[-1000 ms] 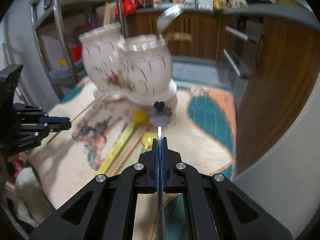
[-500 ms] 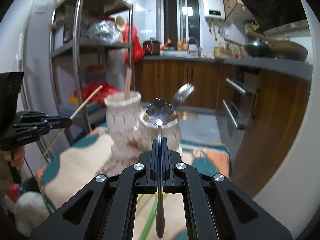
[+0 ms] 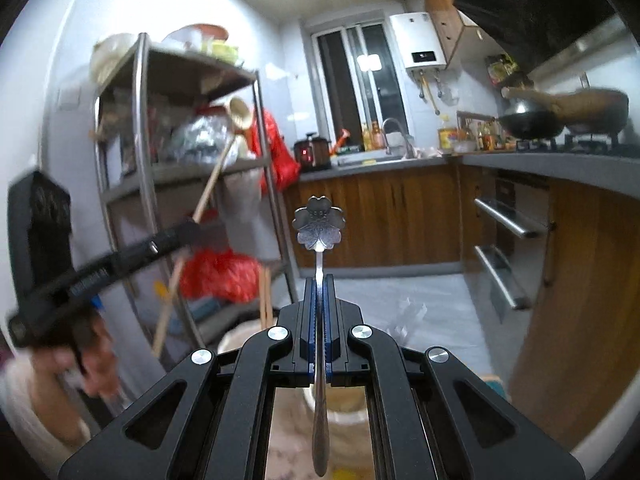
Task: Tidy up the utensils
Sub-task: 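Lift the chopstick with the left tool while the right tool lifts the spoon toward the pots, then drop the chopstick into the tall pot with left while right drops the spoon into small pot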
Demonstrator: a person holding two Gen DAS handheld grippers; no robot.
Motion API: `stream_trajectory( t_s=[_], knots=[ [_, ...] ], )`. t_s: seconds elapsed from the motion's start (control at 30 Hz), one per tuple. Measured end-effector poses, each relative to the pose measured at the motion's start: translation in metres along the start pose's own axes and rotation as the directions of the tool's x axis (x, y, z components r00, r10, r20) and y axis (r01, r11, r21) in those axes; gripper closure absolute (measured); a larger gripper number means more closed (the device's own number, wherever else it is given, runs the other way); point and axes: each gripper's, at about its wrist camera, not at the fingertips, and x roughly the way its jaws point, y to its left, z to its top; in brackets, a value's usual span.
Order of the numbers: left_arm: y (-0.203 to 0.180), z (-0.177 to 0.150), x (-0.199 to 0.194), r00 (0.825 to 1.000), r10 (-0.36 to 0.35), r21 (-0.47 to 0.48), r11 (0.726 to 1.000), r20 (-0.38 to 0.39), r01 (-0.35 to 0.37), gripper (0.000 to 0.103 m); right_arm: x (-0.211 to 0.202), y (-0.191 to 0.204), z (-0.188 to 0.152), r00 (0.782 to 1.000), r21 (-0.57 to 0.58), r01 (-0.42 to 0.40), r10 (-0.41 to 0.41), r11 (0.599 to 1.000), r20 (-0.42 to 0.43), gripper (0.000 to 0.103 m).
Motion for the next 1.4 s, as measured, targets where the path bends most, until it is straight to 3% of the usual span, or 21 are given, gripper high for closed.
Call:
stream_trajectory(
  t_s=[0.2, 0.43, 0.8, 1.0, 1.4],
  knots=[
    [0.009, -0.011, 0.035, 1.000, 0.003, -0.058, 0.998, 0.007, -0.002, 0.099, 0.026, -0.012, 0.011, 0.996, 0.069, 0.040, -0.045, 0.997, 0.078, 0.099],
    [0.014, -0.040, 0.046, 0.996, 0.085, -0.002, 0.996, 0.010, -0.085, 0.099, 0.045, -0.018, -0.006, 0.986, 0.045, 0.117, -0.121, 0.992, 0.111, 0.099],
    [0.019, -0.067, 0.032, 0.994, 0.102, 0.058, 0.993, -0.031, -0.101, 0.099, 0.057, -0.012, -0.040, 0.994, -0.060, 0.107, -0.105, 0.992, 0.036, 0.099],
    [0.020, -0.077, 0.027, 0.987, 0.123, 0.101, 0.988, -0.100, -0.113, 0.099, 0.058, -0.011, -0.056, 0.994, -0.075, 0.096, -0.099, 0.993, -0.035, 0.099],
    [0.025, -0.082, 0.024, 0.978, 0.152, 0.102, 0.985, -0.140, -0.138, 0.099, 0.058, -0.013, -0.067, 0.987, -0.069, 0.117, -0.123, 0.991, -0.101, 0.099]
  ],
)
